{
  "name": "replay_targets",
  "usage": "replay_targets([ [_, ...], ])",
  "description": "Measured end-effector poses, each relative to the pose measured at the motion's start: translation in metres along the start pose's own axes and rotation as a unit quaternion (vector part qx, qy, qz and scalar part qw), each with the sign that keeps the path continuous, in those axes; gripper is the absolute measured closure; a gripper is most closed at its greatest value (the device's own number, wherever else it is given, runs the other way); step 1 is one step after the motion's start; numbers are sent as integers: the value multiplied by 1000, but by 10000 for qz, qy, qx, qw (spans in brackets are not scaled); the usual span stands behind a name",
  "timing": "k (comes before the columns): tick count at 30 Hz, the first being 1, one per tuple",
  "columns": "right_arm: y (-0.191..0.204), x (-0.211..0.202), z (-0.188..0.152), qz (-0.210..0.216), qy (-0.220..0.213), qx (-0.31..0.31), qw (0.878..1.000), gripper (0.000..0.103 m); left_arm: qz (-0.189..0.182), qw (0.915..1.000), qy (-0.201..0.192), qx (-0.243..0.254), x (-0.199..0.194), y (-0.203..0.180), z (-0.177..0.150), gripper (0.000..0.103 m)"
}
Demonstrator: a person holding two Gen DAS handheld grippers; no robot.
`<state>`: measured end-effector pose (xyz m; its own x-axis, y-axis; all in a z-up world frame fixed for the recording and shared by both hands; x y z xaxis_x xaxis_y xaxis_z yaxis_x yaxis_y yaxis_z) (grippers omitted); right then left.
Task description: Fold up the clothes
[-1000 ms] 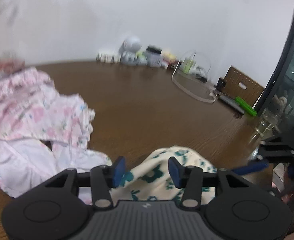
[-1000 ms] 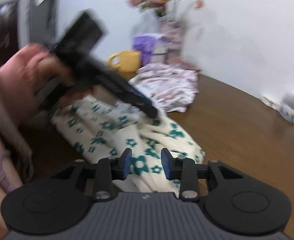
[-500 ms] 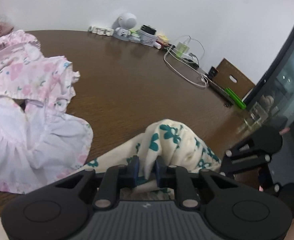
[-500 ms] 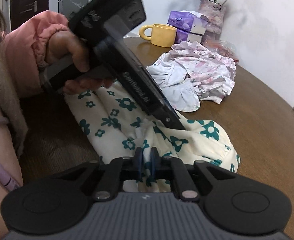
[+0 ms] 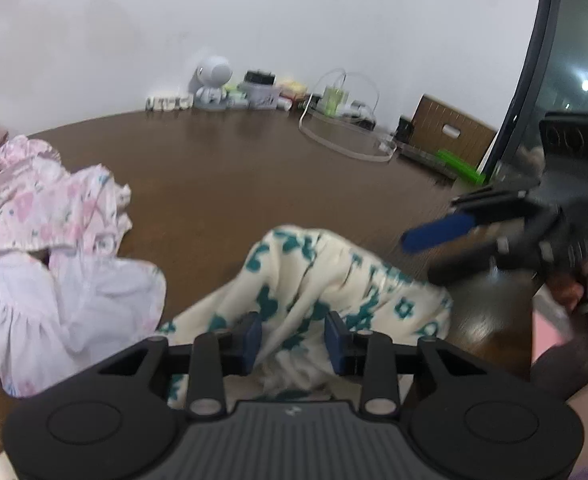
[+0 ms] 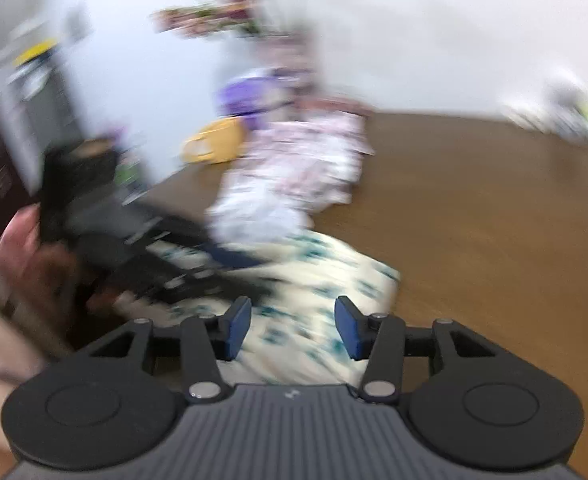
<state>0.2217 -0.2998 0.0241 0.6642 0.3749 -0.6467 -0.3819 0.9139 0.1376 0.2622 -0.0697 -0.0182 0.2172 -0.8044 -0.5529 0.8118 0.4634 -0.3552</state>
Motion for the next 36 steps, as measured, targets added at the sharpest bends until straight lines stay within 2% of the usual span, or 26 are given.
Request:
replay_targets([
  [6, -34, 19, -23, -101, 498, 1213, 9913, 56, 66, 9998, -31, 171, 2, -3, -9, 70],
  [12, -38, 31, -27, 121, 615, 1737, 9828, 56, 67, 9997, -89, 237, 0, -4, -10, 70],
  [27, -34, 57, -30, 771, 830, 2367, 9650, 57, -56, 9993, -247, 274, -4, 0, -15, 69],
  [32, -37, 59, -39, 819, 809, 2850, 9516, 71, -57, 9992, -275, 296, -3, 0, -16, 69],
  [36, -34, 52, -36, 598, 673, 2924, 9520, 79, -49, 9990, -306, 306, -4, -1, -13, 65],
])
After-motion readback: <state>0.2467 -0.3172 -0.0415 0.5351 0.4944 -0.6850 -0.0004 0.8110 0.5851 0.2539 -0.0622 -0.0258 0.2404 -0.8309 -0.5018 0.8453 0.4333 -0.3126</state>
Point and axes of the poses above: each gripper's, at about its wrist camera, not at the fingertips, and x roughly the way its jaws point, y to its left, z to its top, the point moved 5 cm from there along x, roughly the way its jaws point, and after that the axes turned 15 degrees about -z, right-handed, at the moved point
